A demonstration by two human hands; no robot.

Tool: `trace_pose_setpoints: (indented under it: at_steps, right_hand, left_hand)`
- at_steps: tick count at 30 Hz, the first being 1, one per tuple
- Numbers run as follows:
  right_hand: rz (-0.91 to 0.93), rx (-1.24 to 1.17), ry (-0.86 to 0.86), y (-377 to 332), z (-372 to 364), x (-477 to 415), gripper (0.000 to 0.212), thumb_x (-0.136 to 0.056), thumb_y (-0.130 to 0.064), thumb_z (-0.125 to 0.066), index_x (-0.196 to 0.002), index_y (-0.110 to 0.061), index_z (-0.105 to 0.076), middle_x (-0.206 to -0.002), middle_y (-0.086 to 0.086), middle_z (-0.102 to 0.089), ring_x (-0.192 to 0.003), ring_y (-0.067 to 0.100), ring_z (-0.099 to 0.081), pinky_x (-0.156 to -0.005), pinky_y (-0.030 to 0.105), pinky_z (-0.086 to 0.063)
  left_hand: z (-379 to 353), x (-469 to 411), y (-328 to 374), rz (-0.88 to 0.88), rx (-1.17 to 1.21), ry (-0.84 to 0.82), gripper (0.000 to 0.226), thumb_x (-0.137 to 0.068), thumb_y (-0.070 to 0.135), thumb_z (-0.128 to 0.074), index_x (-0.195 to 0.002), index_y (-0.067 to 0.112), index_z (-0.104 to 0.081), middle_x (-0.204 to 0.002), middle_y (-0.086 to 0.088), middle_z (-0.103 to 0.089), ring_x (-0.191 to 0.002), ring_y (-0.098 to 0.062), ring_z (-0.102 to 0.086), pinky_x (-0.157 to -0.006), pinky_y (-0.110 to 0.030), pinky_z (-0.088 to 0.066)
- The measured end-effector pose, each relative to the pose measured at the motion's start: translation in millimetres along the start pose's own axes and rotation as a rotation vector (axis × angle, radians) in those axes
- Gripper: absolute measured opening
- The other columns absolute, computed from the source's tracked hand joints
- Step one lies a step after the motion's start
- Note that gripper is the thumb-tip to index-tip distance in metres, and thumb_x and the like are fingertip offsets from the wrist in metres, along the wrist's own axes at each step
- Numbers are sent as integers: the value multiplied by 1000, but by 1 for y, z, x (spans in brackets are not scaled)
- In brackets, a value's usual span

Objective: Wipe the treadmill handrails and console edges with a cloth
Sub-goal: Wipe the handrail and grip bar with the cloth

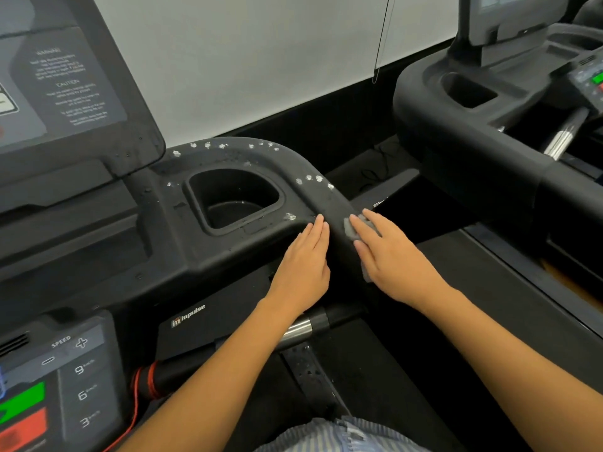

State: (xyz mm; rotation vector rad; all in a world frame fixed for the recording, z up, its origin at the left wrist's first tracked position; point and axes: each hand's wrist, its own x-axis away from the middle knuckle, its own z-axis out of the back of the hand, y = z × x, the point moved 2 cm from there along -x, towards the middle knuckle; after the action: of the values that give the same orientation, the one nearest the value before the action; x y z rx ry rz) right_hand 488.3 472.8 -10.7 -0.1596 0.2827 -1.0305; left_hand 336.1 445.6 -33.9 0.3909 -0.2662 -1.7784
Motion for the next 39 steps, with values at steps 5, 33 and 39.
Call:
trace_pose_setpoints:
  at_steps: [5, 33, 39]
  right_hand:
    - [-183, -111, -108, 7, -8, -37, 50, -101, -25, -31, -146, -8, -24, -152, 17, -24, -139, 32, -25, -112, 38, -23]
    - [-92, -217, -120, 5, -11, -27, 50, -100, -24, -33, -147, -10, -24, -154, 17, -18, -143, 33, -16, -115, 40, -16]
    - [-191, -298, -44, -1, -7, -46, 47, -102, -21, -32, -147, -9, -25, -152, 11, -26, -139, 22, -25, -109, 24, -19]
  left_hand:
    - [1, -1, 0, 5, 30, -19, 64, -94, 10, -43, -147, 7, -7, -157, -7, -1, -144, -18, -4, -109, -19, 2]
    - [10, -1, 4, 97, 115, -74, 60, -95, 13, -43, -147, 13, -13, -157, -2, -7, -143, -17, -7, -111, -22, -7]
    - [18, 3, 9, 243, 430, 54, 51, -97, 26, -45, -144, 16, -27, -152, 0, -27, -138, -9, -24, -112, -22, -20]
